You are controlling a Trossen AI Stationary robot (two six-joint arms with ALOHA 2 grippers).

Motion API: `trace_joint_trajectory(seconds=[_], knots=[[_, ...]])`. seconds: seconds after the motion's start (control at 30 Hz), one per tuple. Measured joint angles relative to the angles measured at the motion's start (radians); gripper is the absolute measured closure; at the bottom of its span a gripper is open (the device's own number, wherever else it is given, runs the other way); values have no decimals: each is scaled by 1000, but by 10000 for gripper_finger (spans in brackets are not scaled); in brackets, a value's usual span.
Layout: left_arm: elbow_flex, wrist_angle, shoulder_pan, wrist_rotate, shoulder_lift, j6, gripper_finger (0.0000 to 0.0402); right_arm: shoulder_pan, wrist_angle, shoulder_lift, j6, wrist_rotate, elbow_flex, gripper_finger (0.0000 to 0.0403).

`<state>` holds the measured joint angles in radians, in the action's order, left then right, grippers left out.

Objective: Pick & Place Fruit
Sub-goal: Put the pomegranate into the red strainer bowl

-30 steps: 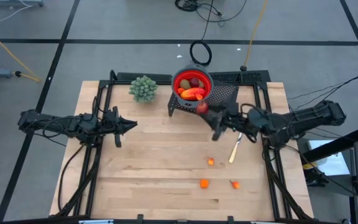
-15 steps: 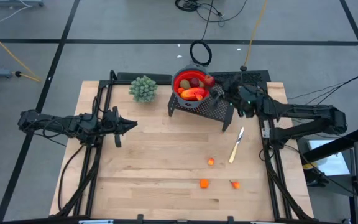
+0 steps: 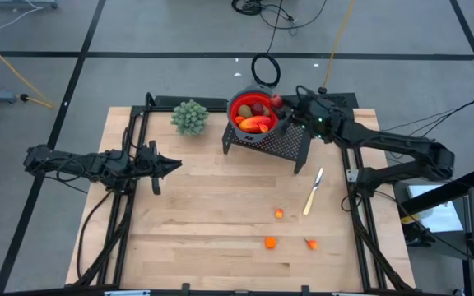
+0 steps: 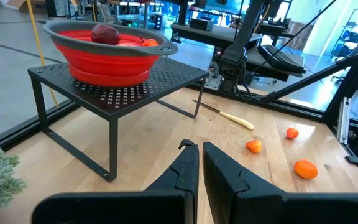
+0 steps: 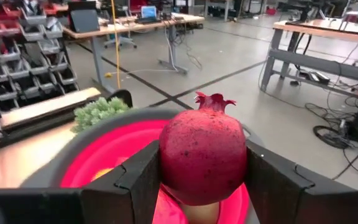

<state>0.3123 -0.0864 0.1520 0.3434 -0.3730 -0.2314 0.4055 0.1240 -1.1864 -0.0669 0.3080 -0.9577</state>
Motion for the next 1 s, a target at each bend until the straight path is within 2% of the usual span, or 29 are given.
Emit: trace_joint_trajectory(seconds=[0.23, 0.57, 0.7, 0.87, 1.0], knots=[[0, 0, 0, 0, 0, 0, 380, 22, -13, -54, -17, -77, 0, 206], [0, 0, 0, 0, 0, 0, 380, 20, -20, -80, -55, -81, -6, 206], [0, 0, 0, 0, 0, 0, 380, 30, -168, -86, -99, -124, -102, 206], [0, 0, 0, 7, 0, 0, 380, 44, -425, -160, -126, -130, -283, 206], [0, 0, 0, 7, 0, -1, 380, 51, -562, -234, -124, -130, -402, 206]])
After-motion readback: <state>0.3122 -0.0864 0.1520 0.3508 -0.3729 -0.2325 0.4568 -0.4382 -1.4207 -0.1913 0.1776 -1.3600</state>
